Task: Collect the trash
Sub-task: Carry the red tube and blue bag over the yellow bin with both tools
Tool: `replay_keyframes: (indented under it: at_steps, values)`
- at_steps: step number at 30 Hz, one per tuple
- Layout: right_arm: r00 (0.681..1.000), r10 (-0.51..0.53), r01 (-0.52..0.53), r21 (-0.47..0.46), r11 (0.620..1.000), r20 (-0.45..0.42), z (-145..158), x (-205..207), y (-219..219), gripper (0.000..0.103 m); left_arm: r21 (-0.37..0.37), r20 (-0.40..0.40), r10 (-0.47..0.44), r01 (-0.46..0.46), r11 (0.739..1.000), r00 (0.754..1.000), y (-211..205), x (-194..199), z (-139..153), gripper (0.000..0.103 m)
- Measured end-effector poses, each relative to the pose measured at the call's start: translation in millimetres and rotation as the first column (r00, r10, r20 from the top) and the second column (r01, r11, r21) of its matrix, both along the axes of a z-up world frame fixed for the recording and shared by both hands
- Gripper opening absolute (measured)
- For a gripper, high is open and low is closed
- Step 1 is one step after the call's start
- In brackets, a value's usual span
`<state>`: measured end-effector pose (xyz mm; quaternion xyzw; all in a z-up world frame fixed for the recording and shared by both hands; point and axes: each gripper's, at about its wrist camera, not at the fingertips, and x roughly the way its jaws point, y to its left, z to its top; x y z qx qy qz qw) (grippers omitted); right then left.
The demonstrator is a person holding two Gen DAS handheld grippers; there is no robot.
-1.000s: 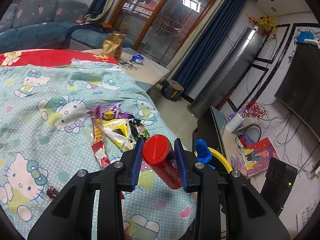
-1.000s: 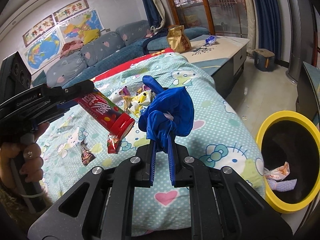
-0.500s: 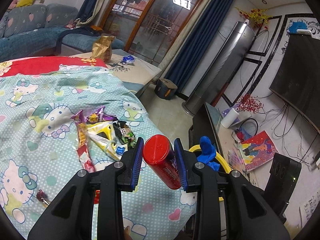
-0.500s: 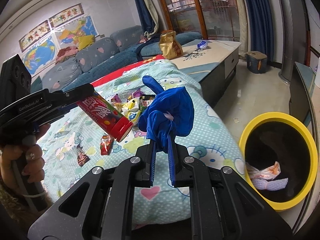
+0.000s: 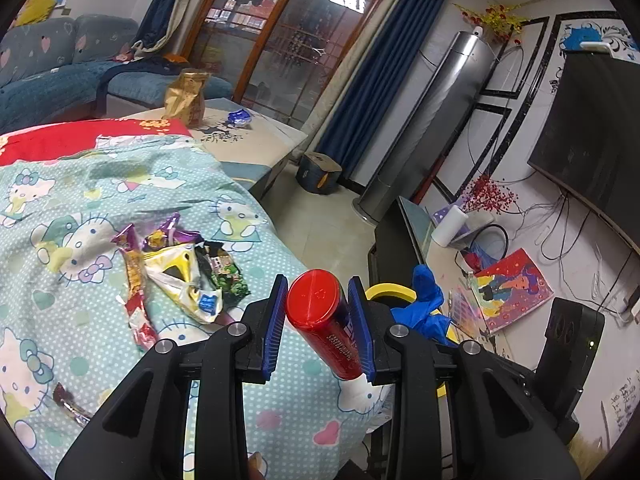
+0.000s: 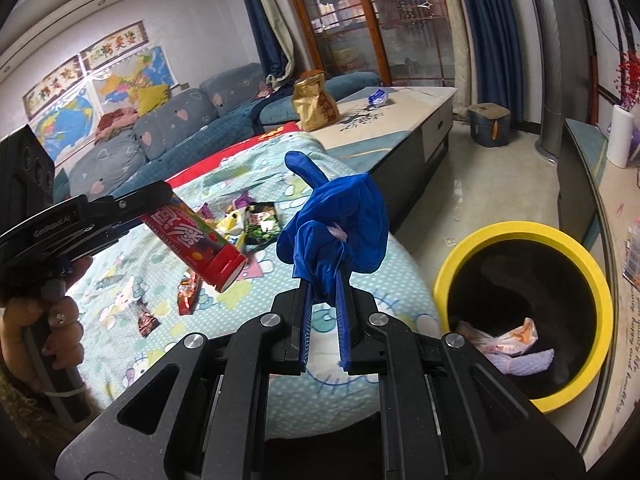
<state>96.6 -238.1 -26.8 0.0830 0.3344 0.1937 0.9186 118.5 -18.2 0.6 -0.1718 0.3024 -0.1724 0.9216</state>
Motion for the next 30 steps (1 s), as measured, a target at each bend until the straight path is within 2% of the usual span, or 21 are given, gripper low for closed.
replay_keyframes:
  at_steps: [19,30]
  values:
    - [0.993,-0.120,0.120,-0.005,0.993,0.003,-1.8,7.1,-39.8,0.007,0.027,0.006,-0.082,0.082,0.996,0.997,-37.6,6.4,-2.1,0.030]
    - [0.978,-0.207,0.207,-0.014,0.978,0.006,-2.9,11.9,-68.4,0.007,0.054,0.009,-0.157,0.156,0.986,0.988,-74.3,9.7,-4.5,0.029]
